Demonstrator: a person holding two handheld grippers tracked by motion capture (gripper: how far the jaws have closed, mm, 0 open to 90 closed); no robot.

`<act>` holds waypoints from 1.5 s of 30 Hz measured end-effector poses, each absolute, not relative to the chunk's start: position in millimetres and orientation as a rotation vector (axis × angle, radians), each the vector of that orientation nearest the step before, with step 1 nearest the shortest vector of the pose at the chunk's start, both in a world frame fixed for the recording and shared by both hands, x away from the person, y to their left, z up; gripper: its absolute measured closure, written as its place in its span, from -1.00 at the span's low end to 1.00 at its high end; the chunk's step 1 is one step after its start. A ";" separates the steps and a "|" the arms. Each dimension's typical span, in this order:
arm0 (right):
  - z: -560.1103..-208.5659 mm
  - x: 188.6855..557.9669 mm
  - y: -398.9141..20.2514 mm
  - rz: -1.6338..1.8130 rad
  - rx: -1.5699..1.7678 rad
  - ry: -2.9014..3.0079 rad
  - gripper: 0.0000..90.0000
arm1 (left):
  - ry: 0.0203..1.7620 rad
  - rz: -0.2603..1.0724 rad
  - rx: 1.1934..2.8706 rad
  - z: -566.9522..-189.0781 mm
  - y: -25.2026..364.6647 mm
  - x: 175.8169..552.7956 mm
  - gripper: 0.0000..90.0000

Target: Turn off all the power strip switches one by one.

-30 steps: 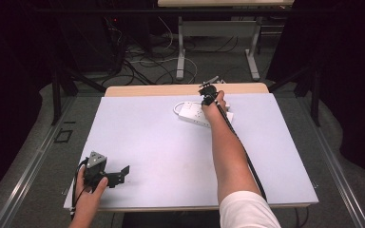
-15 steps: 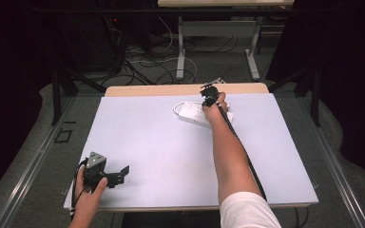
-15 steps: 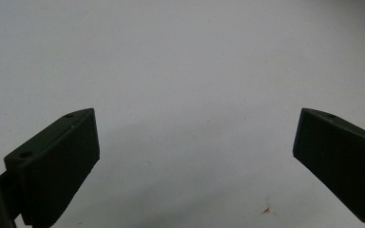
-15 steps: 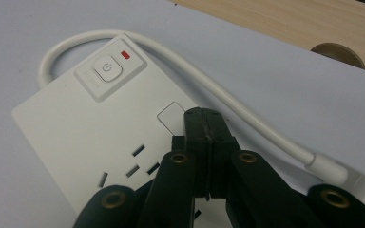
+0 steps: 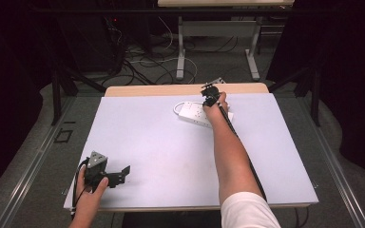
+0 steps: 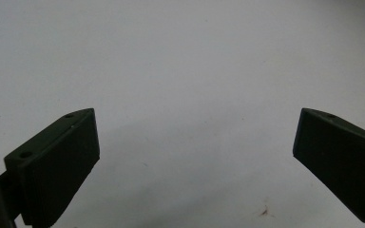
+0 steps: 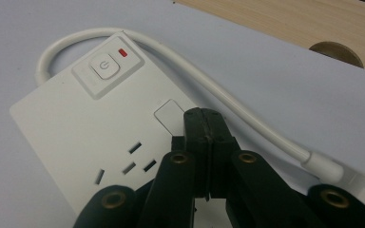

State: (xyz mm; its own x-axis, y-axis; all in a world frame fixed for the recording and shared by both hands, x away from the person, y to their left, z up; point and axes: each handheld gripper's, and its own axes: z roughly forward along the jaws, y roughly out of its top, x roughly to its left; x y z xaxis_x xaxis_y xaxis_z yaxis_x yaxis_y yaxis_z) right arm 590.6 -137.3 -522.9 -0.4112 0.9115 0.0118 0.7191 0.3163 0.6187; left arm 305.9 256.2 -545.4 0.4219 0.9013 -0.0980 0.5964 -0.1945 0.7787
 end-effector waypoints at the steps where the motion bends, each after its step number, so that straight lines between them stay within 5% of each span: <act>1: -523.0 590.5 -137.7 0.786 1.460 2.238 1.00 | 1.272 0.498 1.902 -545.5 256.3 306.0 -0.97; 45: -519.3 580.5 -165.8 0.759 1.518 2.218 1.00 | 1.278 0.496 1.910 -546.9 255.5 306.4 -0.97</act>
State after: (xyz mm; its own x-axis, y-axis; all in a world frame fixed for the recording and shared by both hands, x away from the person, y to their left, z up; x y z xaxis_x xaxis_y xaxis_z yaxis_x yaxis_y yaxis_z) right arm 580.5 -165.8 -519.3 -0.3666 0.9302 0.0156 0.7446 0.2833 0.6044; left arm 306.4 255.5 -546.9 0.4208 0.9022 -0.0946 0.6026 -0.2001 0.7726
